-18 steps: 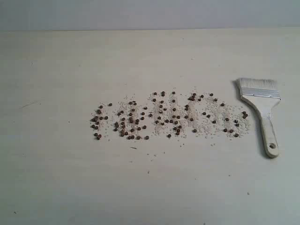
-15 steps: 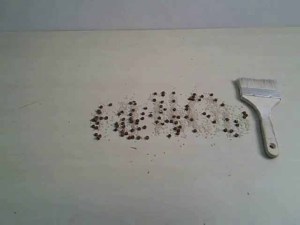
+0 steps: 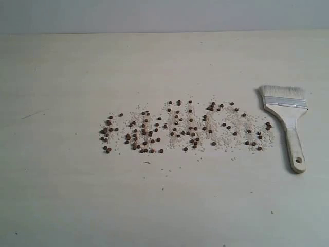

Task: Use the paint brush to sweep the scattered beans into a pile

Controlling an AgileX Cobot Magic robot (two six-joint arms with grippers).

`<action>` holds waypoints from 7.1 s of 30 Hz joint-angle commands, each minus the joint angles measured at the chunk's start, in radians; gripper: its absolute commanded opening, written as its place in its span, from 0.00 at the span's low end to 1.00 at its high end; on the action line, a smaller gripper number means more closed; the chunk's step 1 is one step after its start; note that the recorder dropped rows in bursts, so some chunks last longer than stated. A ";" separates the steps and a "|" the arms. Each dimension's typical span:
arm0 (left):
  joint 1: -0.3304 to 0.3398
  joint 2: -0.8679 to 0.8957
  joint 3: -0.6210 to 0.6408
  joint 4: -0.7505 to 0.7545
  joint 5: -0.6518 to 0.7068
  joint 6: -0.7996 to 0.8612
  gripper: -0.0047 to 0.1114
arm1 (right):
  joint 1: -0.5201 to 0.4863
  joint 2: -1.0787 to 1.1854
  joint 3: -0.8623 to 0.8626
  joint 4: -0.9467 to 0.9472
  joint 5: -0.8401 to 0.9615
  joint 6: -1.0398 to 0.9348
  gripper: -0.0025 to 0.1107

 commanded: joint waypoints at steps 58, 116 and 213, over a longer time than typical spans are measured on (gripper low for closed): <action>0.002 -0.004 -0.001 -0.007 0.000 0.002 0.04 | 0.177 1.728 -0.873 -0.251 0.798 -0.155 0.43; 0.002 -0.004 -0.001 -0.007 0.000 0.002 0.04 | 0.177 1.823 -0.919 -0.346 0.736 0.035 0.43; 0.002 -0.004 -0.001 -0.007 0.000 0.002 0.04 | 0.194 1.891 -0.862 -0.475 0.635 0.165 0.43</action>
